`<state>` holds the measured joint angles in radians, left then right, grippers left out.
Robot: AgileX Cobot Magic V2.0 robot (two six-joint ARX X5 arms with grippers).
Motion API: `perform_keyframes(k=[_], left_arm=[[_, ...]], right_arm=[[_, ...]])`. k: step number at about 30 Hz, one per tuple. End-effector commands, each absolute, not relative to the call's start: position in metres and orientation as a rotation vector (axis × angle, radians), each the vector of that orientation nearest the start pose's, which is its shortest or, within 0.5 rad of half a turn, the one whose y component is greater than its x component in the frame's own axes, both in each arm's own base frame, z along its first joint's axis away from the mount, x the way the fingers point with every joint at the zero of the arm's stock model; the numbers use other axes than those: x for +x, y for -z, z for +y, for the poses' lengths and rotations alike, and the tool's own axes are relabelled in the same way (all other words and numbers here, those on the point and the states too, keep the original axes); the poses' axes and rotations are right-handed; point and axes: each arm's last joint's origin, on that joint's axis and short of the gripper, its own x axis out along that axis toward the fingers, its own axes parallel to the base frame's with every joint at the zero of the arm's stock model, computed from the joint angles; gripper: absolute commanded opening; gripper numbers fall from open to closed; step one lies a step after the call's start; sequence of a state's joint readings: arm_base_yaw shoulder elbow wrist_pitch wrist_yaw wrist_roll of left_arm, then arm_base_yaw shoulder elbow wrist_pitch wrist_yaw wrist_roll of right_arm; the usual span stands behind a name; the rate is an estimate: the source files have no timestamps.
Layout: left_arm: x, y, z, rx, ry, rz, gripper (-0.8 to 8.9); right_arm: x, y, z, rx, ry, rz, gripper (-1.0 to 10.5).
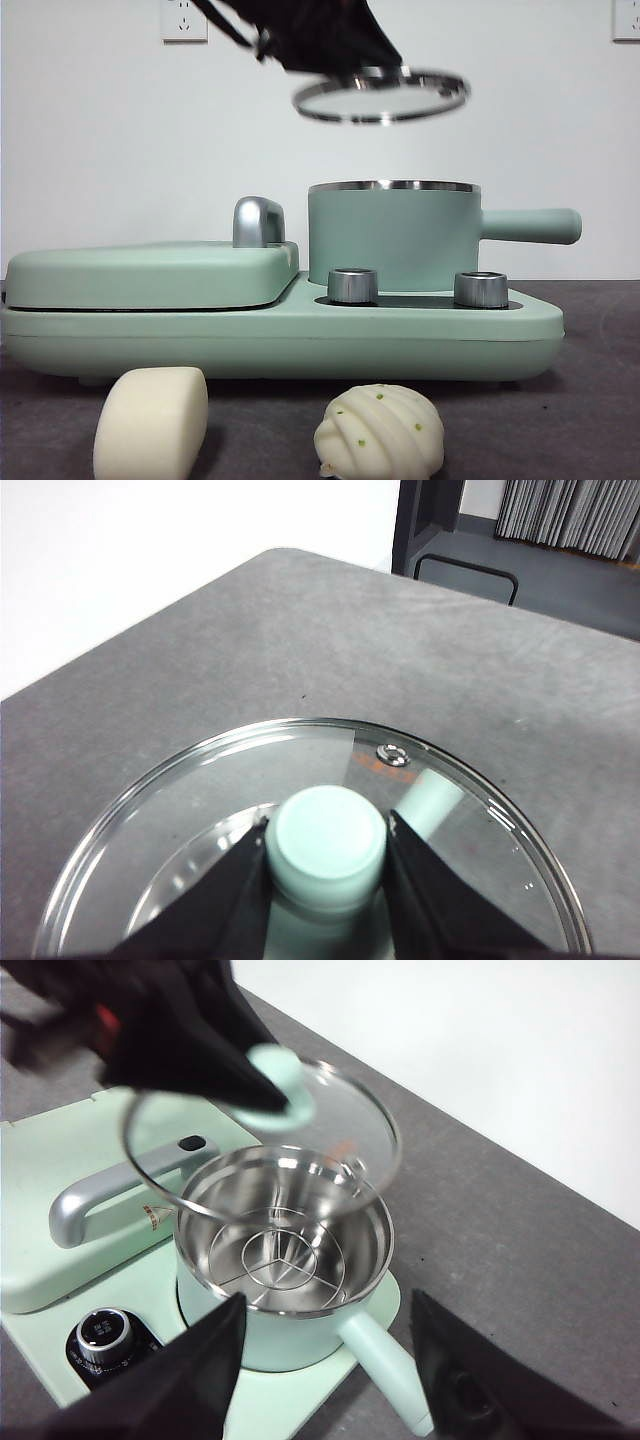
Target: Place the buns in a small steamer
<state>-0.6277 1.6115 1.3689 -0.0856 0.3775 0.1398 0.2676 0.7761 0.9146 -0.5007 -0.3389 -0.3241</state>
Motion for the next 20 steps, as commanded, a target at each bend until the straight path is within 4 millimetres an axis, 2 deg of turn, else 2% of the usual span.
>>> perform_keyframes(k=[1,6,11,14,20], left_arm=[[0.284,-0.359,-0.214,0.137,1.005,0.291,0.10],[0.258,-0.374,-0.184,0.124,0.968,0.441,0.10],[0.236,-0.385,-0.160,0.107,0.926,0.523,0.11],[0.224,-0.393,-0.149,0.123,0.854,0.519,0.12],[0.200,-0.402,-0.130,0.155,0.730,0.505,0.11]], right_arm=[[0.147,-0.353,0.051,-0.285,-0.657,0.254,2.6],[0.145,-0.353,0.056,-0.246,-0.686,0.265,2.6],[0.141,-0.353,0.067,-0.231,-0.787,0.261,2.6],[0.138,-0.352,0.077,-0.237,-0.863,0.266,2.6],[0.137,-0.341,0.108,-0.274,-1.033,0.324,2.9]])
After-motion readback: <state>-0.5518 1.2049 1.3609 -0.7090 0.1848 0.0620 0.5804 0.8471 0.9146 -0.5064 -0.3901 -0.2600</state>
